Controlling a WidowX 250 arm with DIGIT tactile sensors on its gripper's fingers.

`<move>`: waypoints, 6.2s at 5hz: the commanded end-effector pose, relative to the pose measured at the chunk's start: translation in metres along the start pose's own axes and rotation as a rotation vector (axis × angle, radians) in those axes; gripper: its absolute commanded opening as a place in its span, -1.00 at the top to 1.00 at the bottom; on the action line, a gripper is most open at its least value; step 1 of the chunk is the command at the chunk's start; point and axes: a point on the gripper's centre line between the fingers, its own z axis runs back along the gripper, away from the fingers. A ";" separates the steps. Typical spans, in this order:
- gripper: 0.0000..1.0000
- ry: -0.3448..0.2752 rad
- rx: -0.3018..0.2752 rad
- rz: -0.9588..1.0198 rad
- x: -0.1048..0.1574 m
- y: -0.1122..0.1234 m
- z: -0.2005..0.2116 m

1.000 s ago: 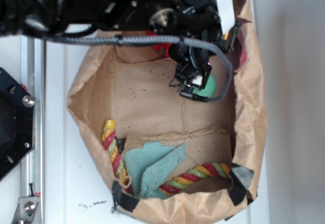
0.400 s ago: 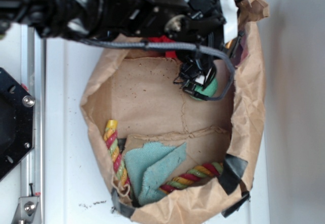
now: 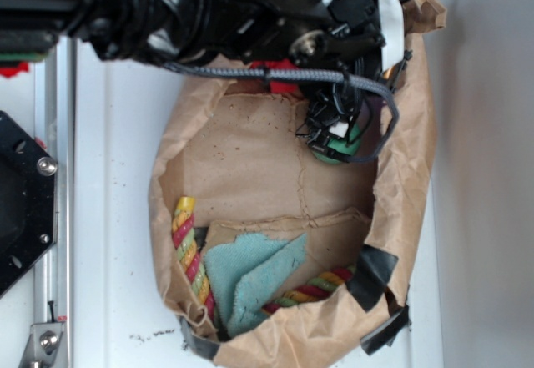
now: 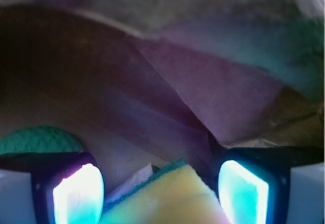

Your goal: Grab the green sponge.

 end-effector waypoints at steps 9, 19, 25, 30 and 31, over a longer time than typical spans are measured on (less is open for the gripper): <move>-1.00 0.058 0.049 0.350 -0.016 0.030 0.054; -1.00 0.249 0.034 0.366 -0.065 0.027 0.030; -1.00 0.171 0.006 0.369 -0.041 0.015 -0.002; 1.00 0.138 0.051 0.390 -0.042 0.021 0.013; 1.00 0.156 0.051 0.415 -0.043 0.023 0.021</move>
